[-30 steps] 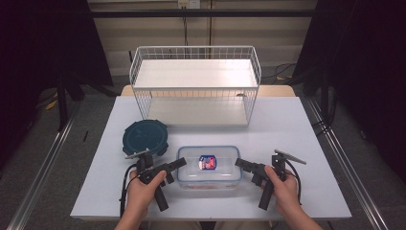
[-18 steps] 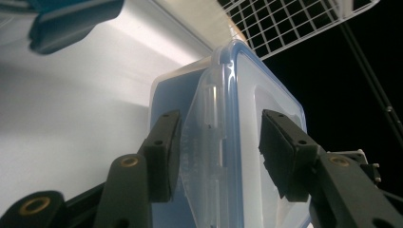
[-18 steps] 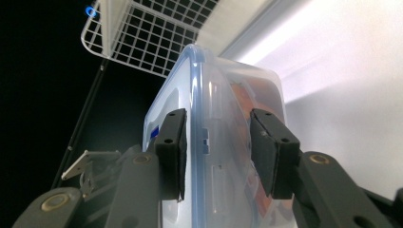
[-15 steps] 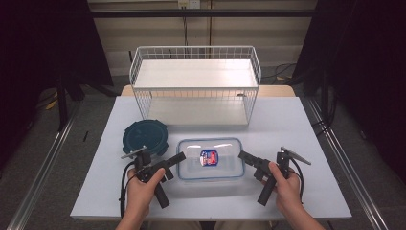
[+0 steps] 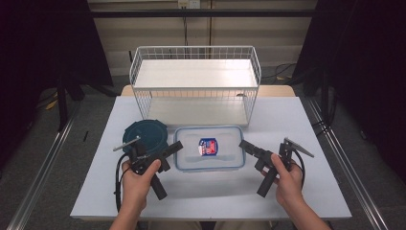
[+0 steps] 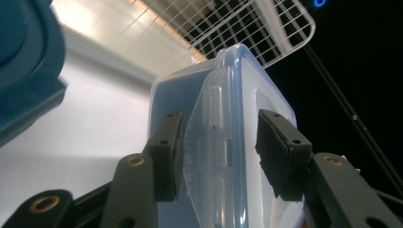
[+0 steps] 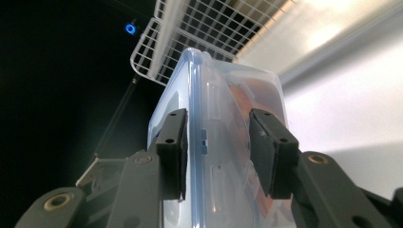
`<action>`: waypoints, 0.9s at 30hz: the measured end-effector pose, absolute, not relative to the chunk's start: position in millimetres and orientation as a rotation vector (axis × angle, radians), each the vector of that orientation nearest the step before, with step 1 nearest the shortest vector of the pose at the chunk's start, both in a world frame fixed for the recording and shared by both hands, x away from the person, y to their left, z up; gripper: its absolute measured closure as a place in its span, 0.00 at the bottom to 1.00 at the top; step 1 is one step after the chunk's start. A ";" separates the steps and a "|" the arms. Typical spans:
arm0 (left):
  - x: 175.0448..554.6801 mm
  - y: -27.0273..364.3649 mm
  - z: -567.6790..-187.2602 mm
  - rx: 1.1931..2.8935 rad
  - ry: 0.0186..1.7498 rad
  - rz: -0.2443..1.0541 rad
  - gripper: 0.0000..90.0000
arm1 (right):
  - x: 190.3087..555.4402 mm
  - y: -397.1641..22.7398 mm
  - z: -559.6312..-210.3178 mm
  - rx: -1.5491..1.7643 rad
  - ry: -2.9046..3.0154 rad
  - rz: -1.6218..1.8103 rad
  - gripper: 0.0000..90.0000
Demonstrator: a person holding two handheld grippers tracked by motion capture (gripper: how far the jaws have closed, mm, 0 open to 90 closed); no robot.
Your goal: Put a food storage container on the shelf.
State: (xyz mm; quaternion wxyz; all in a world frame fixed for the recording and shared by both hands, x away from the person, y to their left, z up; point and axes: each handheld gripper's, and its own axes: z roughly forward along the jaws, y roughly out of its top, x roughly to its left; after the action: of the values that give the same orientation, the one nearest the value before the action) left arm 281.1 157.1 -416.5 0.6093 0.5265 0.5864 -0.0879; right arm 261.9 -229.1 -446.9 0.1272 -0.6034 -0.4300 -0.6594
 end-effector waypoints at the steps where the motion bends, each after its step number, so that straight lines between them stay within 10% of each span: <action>1: 281.7 157.9 -415.1 1.223 1.349 -0.196 0.60 | 262.6 -229.0 -445.2 -1.752 -1.252 -1.932 0.66; 27: 318.5 161.5 -361.1 1.093 1.248 -0.154 0.62 | 298.2 -217.4 -388.2 -1.706 -1.130 -2.151 0.67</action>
State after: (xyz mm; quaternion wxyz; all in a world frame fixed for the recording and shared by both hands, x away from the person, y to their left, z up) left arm 318.5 161.5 -361.1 0.6725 0.4856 0.5543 -0.0682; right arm 298.2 -217.4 -388.2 0.0862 -0.5726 -0.3793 -0.7217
